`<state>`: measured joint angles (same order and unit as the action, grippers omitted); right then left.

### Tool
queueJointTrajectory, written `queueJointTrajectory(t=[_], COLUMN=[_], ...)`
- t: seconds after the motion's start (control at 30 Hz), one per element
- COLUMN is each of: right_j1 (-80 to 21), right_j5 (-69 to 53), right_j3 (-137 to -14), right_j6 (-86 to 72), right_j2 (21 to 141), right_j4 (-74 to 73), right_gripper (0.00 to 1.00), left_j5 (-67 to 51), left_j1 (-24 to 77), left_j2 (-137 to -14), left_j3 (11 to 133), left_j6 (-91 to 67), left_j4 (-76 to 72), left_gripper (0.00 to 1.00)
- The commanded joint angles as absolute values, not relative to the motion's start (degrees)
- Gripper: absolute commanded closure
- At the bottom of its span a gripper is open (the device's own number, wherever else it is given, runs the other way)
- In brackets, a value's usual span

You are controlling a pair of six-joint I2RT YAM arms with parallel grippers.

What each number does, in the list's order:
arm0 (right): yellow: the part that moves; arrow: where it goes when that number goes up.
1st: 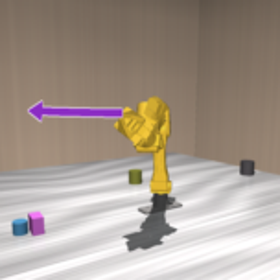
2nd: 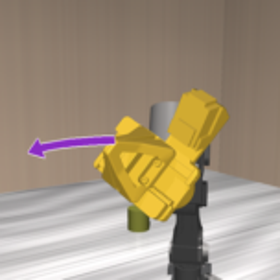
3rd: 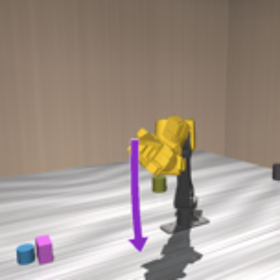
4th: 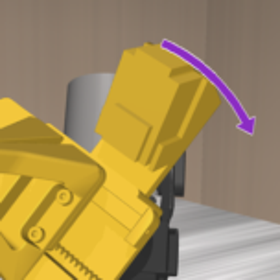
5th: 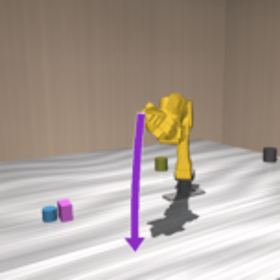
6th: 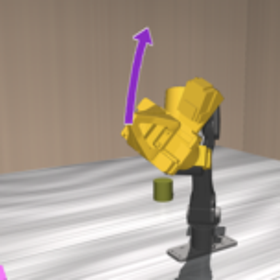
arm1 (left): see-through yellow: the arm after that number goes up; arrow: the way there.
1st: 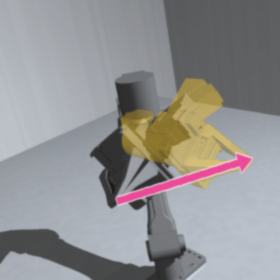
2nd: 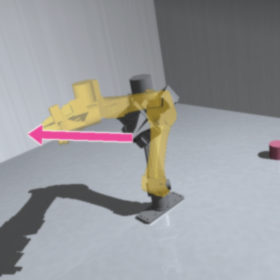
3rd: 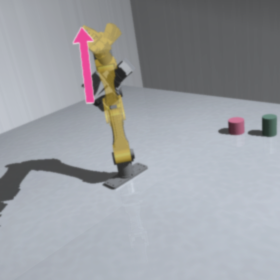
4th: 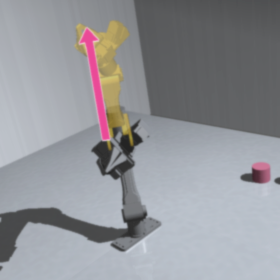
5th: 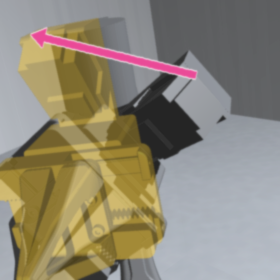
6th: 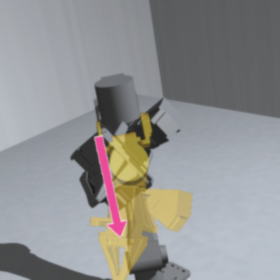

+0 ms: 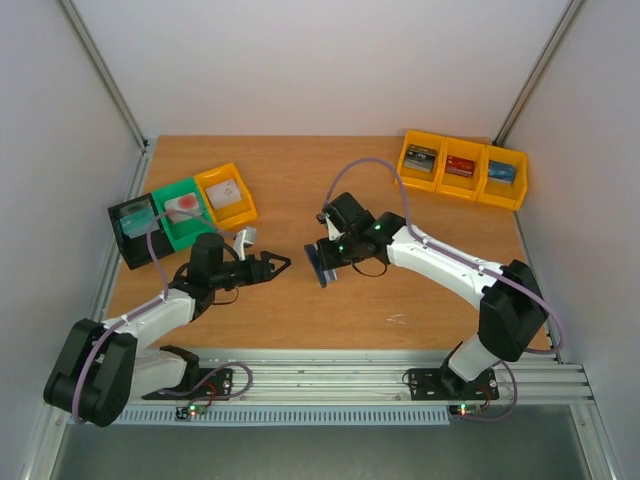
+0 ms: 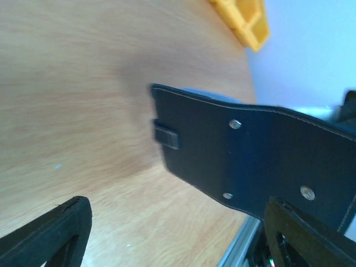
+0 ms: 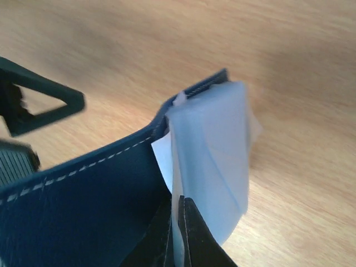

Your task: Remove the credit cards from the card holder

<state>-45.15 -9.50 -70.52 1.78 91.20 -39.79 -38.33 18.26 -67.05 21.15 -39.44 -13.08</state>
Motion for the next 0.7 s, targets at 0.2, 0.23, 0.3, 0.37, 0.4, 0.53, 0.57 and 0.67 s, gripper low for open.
queueJointTrajectory(t=[0.2,0.23,0.3,0.37,0.4,0.53,0.57,0.67], right_j1=[-44.91,-44.89,-44.68,-44.01,-43.68,-43.54,-43.59,-43.59], right_j5=[-14.94,-14.93,-13.5,-11.58,-10.49,-5.41,-4.57,-2.07], right_j3=[-72.93,-73.13,-74.42,-75.92,-76.63,-79.8,-80.12,-80.65], right_j6=[-6.01,-6.83,-8.73,-11.08,-11.89,-14.51,-15.53,-18.47], right_j2=[90.05,89.9,89.34,88.33,87.38,84.59,84.09,82.63], right_j4=[-33.93,-33.55,-34.11,-35.38,-35.68,-36.61,-36.37,-34.82], right_gripper=[0.99,0.99,0.99,0.99,0.99,0.99,0.99,0.99], left_j5=[-48.81,-48.42,-49.16,-48.46,-45.88,-29.75,-28.5,-28.68], left_j1=[26.01,26.43,26.92,27.34,27.52,28.87,29.03,30.5], left_j2=[-68.05,-68.18,-67.94,-66.52,-65.16,-60.21,-59.68,-58.95], left_j3=[26.56,26.84,27.04,27.63,28.05,27.89,27.93,28.35], left_j6=[-37.35,-36.13,-32.97,-25.24,-20.7,9.09,13.48,22.92], left_j4=[-29.36,-28.79,-27.92,-24.95,-21.75,-18.62,-20.21,-25.08], left_gripper=[0.01,0.01,0.01,0.01,0.0,0.01,0.01,0.01])
